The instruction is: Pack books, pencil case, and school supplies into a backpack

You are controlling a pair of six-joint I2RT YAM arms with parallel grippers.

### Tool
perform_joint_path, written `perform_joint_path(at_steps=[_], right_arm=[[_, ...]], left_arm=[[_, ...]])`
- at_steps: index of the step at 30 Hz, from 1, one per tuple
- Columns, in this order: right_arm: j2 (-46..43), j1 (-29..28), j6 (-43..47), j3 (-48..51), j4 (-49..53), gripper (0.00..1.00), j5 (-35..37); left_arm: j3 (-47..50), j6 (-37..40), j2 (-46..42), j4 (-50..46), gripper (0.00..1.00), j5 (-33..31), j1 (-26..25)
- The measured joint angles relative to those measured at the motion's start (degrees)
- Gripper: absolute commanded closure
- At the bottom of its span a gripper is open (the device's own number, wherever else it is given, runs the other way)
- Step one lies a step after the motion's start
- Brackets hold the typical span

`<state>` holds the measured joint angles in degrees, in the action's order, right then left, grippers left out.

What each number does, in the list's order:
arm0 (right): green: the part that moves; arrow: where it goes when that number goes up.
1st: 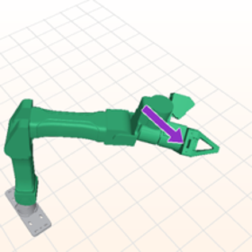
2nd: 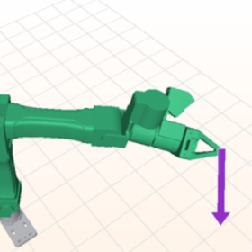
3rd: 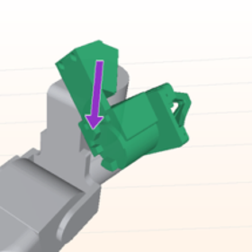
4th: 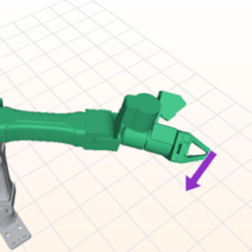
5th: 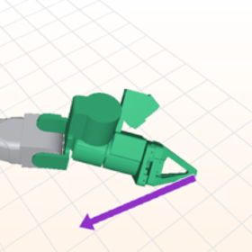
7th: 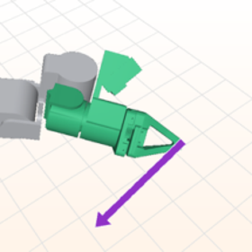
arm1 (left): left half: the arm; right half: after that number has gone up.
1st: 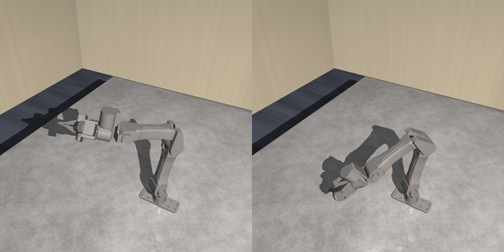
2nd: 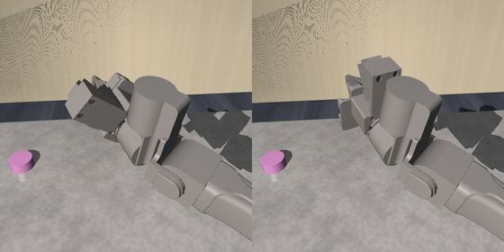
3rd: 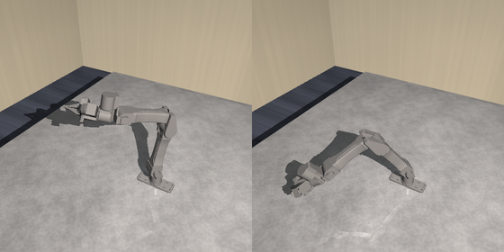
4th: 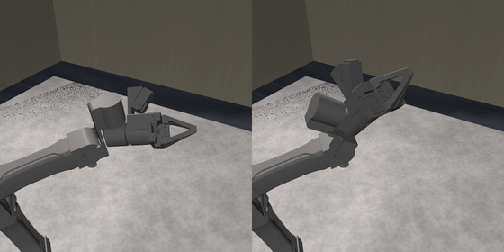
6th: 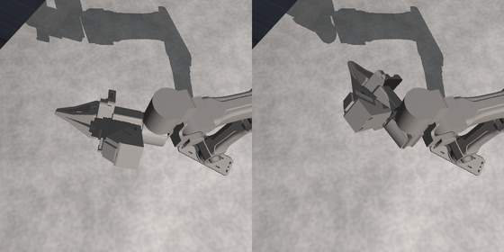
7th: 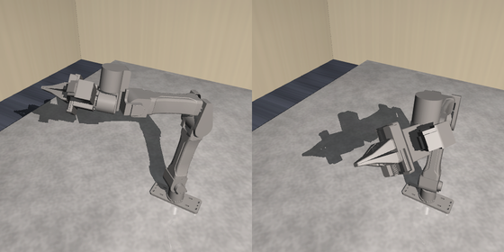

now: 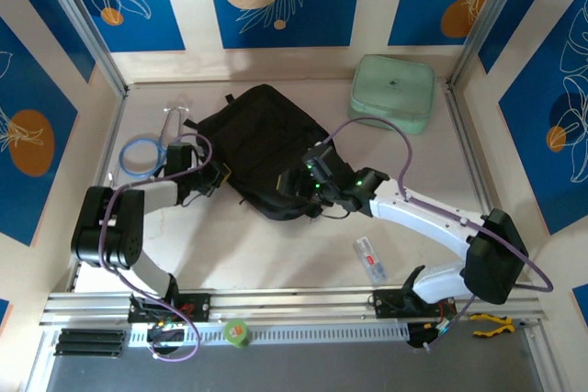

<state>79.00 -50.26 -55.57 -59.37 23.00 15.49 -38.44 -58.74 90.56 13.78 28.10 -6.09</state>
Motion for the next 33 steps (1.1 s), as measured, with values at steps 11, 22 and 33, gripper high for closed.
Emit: perform_joint_path(at_steps=[11,22,33], right_arm=[[14.0,-7.0,0.0,-8.0,-2.8,0.23,-1.4],[19.9,-2.6,-3.0,-9.7,-7.0,0.33,-8.2],[25.1,-1.7,-4.7,-17.0,-3.9,0.46,-7.4]], left_arm=[[-0.6,-4.0,-10.1,-1.7,1.0,-1.6,-4.2],[-0.8,-6.0,-10.2,-1.3,1.0,-2.7,-6.4],[-0.8,-6.4,-10.1,-1.1,1.0,-2.9,-6.5]])
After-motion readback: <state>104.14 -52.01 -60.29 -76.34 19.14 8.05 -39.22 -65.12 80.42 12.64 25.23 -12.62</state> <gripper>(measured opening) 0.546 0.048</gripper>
